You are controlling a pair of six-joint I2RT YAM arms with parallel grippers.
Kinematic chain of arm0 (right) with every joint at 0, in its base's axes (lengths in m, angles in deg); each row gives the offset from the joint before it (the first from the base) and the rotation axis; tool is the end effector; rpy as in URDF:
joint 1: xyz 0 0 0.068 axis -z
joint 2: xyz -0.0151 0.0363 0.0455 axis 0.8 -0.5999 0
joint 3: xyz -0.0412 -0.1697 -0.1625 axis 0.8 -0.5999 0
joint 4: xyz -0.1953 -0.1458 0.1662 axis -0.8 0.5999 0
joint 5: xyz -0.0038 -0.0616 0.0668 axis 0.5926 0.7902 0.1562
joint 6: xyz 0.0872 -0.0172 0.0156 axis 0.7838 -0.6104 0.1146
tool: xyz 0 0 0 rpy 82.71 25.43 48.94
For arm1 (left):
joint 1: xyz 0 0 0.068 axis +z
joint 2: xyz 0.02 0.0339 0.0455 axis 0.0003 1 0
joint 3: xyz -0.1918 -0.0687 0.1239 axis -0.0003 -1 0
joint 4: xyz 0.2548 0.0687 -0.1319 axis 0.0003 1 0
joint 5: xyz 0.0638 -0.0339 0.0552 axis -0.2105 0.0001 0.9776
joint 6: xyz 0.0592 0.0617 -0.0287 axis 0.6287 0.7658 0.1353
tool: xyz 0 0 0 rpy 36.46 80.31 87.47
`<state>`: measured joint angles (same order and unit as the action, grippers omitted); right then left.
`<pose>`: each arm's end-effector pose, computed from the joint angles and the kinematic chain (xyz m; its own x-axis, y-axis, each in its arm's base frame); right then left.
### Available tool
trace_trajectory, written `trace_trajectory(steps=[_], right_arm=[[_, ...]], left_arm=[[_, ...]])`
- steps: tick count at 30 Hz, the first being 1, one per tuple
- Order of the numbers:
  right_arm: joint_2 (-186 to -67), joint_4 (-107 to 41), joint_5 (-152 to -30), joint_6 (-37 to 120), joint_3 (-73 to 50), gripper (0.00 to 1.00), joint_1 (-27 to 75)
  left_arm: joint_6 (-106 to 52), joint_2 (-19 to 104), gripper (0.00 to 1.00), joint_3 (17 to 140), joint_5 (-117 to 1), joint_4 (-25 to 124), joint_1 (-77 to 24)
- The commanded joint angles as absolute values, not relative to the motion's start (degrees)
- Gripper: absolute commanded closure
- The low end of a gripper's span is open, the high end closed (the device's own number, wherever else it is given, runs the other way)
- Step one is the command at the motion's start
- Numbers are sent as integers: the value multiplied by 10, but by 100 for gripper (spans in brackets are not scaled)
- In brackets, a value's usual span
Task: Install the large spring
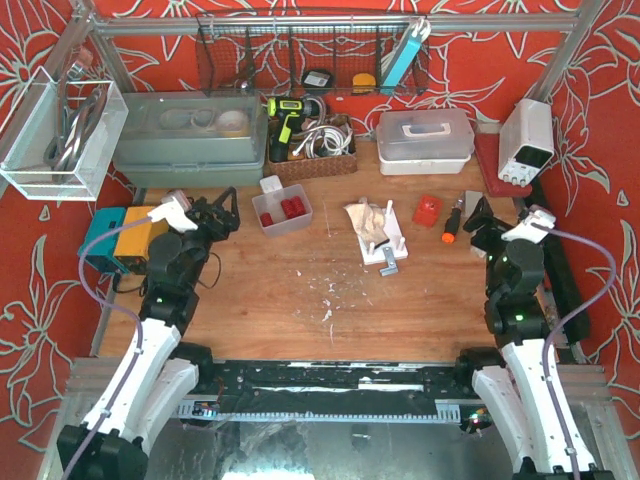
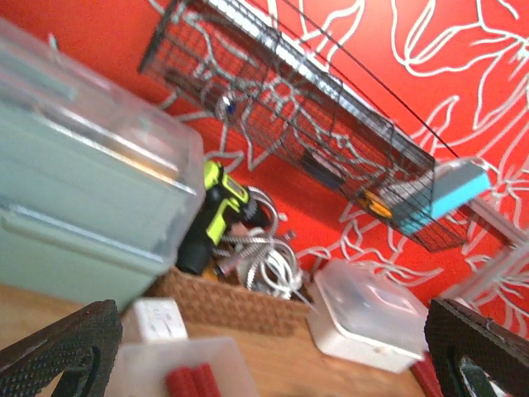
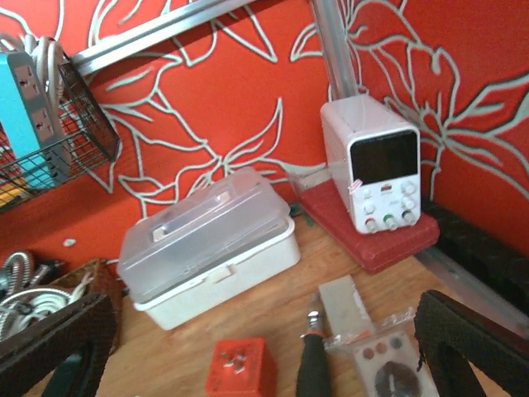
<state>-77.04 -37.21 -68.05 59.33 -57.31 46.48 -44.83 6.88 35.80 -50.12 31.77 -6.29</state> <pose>0.2604 0.0089 0.2893 0.0917 0.4160 -0.9047 0.1230 0.8968 0.4249 0.2820 -0.0313 0.2922 0.0842 -0.5073 -0.8576 0.1768 0.8546 -0.4882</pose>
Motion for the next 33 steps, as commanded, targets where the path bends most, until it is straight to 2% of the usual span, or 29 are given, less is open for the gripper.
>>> trace_trajectory(steps=[1, 5, 10, 13, 19, 26, 31, 33], right_arm=[[-783, -173, -711, 714, -522, 1, 467], [-794, -197, -824, 714, -534, 1, 467], [-852, -176, -925, 727, -539, 1, 466], [-892, -152, -939, 703, -544, 3, 459], [-947, -146, -952, 687, -554, 11, 429], [-989, -147, -843, 659, -555, 21, 316], [-1032, -179, -785, 651, -553, 40, 267], [-1054, -192, -764, 646, -550, 44, 246]], left_arm=[[-540, 28, 1, 305, -601, 378, -60], [-555, 23, 1, 243, -668, 305, -60], [-528, 91, 1, 235, -719, 280, -76], [-512, 122, 1, 238, -713, 252, -118], [-434, 198, 1, 291, -626, 275, -255], [-387, 265, 1, 312, -587, 265, -361], [-349, 291, 1, 270, -561, 225, -364], [-335, 302, 1, 272, -551, 220, -364]])
